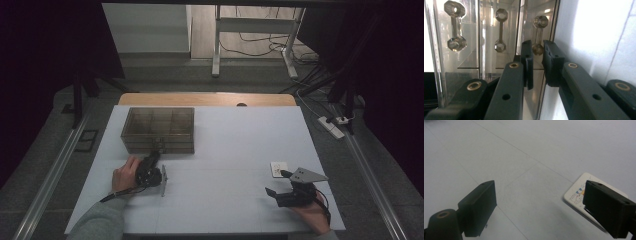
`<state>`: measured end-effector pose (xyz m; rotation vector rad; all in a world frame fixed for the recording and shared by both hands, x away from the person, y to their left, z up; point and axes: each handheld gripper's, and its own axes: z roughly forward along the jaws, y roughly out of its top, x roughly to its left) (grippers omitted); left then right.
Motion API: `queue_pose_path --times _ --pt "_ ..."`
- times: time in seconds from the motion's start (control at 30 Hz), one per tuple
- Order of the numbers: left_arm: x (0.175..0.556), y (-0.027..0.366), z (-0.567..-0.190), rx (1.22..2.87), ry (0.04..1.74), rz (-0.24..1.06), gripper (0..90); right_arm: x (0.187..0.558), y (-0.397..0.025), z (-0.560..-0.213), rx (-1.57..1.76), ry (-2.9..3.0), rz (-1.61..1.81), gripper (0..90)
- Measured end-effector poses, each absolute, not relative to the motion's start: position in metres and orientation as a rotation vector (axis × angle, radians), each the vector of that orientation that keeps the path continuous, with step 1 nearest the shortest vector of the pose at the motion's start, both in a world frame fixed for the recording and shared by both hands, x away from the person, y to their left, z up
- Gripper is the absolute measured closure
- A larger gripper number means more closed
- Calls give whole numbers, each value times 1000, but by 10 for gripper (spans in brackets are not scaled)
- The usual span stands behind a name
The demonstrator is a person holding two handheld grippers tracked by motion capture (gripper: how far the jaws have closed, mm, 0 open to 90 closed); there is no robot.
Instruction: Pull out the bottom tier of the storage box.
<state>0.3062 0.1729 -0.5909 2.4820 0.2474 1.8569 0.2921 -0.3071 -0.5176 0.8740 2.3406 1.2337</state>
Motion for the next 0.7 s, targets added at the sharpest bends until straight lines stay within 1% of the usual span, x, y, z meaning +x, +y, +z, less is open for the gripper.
queue_pose_path --times 0.1,0.33,0.7 --pt "307 174 -590 2480 270 1845 771 292 -307 -518 875 2341 1233 115" --pt "307 173 -590 2484 272 1846 773 292 -307 -518 876 2340 1234 115" --pt "307 173 -591 2492 247 1866 800 292 -307 -518 875 2341 1231 115"
